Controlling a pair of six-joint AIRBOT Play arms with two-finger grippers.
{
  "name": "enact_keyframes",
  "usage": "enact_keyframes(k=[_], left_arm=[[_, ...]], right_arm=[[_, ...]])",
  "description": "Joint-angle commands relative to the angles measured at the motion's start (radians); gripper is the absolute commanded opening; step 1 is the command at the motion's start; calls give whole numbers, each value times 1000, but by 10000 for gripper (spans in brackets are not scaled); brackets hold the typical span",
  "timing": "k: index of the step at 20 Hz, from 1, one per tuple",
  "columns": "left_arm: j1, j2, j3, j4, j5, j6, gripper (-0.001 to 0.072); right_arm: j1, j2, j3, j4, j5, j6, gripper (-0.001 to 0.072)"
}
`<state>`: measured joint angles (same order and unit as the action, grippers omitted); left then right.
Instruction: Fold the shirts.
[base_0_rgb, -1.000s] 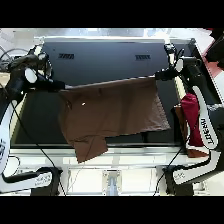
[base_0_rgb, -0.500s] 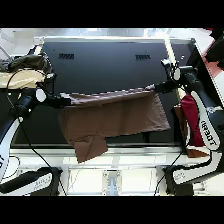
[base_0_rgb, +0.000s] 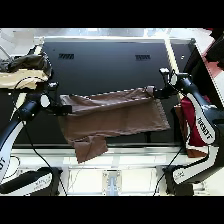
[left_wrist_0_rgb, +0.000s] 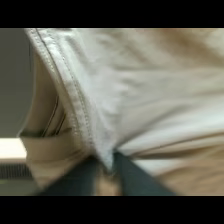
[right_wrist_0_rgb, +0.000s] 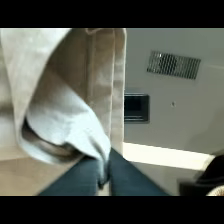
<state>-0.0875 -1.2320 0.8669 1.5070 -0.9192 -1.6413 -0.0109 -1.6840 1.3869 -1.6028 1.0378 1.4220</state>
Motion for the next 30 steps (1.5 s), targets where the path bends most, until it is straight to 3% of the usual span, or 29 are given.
enact_keyframes(k=[1,2,5,9,14,18,30], left_arm=[[0,11,-3,-26,-43,-6,605],[5,28,-3,-26,-42,-6,604],[31,172,-2,-26,-43,-11,603],[91,507,-19,-11,-120,-36,603],[174,778,-234,-68,-351,-171,603],[178,756,-375,-280,-411,-94,603],[177,451,-477,-439,-391,-94,603]], right_arm=[[-2,1,8,-8,97,0,310],[-2,11,22,-37,153,0,387],[-17,111,73,-80,249,-11,390],[-119,364,79,-75,277,-28,391],[-351,578,-39,180,268,-65,391],[-407,644,-103,228,254,-111,391],[-407,644,-103,245,253,-160,390]])
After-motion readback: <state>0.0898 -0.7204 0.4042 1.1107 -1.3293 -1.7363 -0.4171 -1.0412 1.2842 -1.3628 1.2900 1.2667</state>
